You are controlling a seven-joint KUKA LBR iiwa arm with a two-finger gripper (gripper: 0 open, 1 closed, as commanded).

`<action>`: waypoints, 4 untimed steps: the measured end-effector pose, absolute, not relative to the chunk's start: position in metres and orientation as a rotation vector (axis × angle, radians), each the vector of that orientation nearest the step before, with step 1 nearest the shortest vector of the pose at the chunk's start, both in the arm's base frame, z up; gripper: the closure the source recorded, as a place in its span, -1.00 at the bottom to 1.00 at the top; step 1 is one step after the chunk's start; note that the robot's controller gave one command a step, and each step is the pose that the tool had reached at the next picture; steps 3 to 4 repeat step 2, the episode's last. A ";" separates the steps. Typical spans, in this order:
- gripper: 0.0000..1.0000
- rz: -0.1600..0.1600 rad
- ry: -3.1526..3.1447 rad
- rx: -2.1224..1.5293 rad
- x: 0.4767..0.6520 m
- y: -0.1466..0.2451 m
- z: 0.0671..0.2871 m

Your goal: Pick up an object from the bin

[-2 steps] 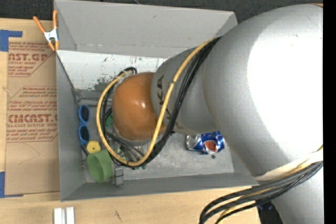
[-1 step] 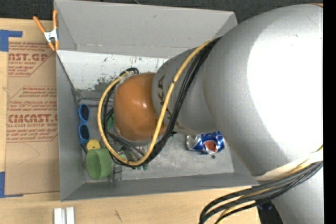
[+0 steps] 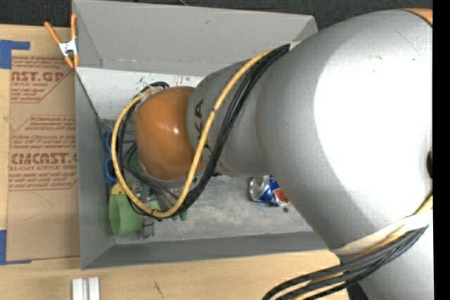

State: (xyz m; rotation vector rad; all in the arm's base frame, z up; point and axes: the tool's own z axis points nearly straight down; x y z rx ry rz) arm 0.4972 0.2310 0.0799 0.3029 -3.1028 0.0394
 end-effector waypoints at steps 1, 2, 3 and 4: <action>1.00 -0.002 -3.139 0.273 0.517 0.210 0.192; 1.00 -0.004 -3.134 0.343 0.500 0.201 0.314; 1.00 -0.004 -3.134 0.343 0.500 0.201 0.314; 1.00 -0.004 -3.134 0.343 0.500 0.201 0.314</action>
Offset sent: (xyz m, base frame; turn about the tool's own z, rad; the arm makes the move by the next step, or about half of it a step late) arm 0.0178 -0.0204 0.1074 0.0192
